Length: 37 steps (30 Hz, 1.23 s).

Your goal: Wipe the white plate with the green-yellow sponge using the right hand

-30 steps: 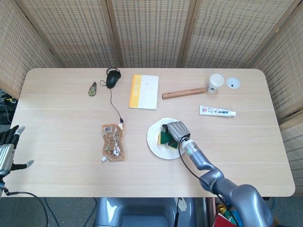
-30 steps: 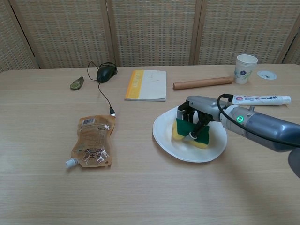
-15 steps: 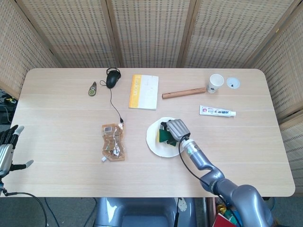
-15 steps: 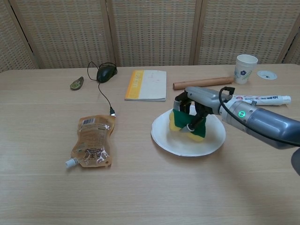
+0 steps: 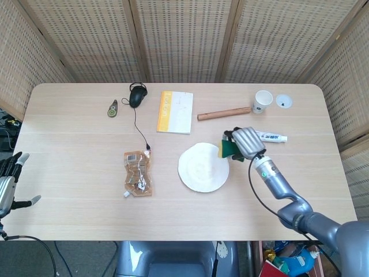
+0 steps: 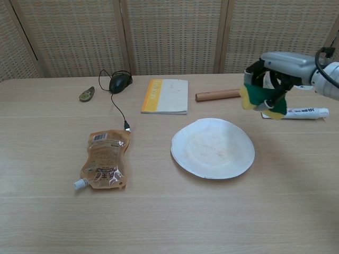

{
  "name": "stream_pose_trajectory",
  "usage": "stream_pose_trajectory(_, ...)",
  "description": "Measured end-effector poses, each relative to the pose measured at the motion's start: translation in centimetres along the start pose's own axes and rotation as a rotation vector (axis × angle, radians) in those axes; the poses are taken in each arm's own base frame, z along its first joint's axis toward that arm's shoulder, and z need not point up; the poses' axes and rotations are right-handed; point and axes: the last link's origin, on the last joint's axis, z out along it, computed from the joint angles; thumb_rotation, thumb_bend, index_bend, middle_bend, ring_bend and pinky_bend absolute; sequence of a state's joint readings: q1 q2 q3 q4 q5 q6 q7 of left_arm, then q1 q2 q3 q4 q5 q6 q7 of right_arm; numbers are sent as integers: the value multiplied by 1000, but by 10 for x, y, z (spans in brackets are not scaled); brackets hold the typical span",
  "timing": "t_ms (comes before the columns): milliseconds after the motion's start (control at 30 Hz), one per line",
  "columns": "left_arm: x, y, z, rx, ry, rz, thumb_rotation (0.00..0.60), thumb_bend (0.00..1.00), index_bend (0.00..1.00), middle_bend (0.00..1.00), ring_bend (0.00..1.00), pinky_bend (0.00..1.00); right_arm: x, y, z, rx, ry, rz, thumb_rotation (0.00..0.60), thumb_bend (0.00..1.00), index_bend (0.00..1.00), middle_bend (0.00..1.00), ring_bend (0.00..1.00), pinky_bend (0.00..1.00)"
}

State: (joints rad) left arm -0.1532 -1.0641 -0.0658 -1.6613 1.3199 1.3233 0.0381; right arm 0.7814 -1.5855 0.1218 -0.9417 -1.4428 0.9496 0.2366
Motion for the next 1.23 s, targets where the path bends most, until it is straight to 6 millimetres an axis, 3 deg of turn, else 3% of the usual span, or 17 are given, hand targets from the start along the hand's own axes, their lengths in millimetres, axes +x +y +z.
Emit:
stream_pose_trajectory(100,-1,1,0,-2,-4,3,600,0,0,0,0,0,-16,21,-19,-47,-90,-83,600,210,502,551,447,552)
stream_pose_trajectory(200,-2,3,-1,-4,-3,5,600,0,0,0,0,0,-31,37,-35,-87,-164,-144,600,207,487,450,401,461)
stream_pose_trajectory(300,-3,4,-2,-4,-5,7,600,0,0,0,0,0,-42,45,-43,-118,-208,-155,600,109,291,172,142,232)
stream_pose_trajectory(333,-3,4,-3,-4,-5,8,600,0,0,0,0,0,-45,46,-44,-123,-221,-155,600,51,172,76,55,140)
stream_pose_trajectory(400,-3,4,-3,-5,-5,9,600,0,0,0,0,0,-49,49,-48,-140,-253,-156,600,0,36,1,0,37)
stream_pose_trajectory(633,-2,4,-5,-8,-2,4,600,0,0,0,0,0,-46,43,-56,-166,-269,-115,600,0,0,0,0,0)
stream_pose_trajectory(833,-1,4,-6,-18,3,4,600,0,0,0,0,0,-19,21,-77,-139,-203,-48,600,0,0,0,0,0)
stream_pose_trajectory(1000,-3,4,-6,-39,20,10,600,0,0,0,0,0,15,8,-118,-134,-70,6,600,0,0,0,0,0)
stream_pose_trajectory(1233,-5,1,-8,-60,59,1,600,0,0,0,0,0,35,23,-186,-177,134,-34,600,0,0,0,0,0)
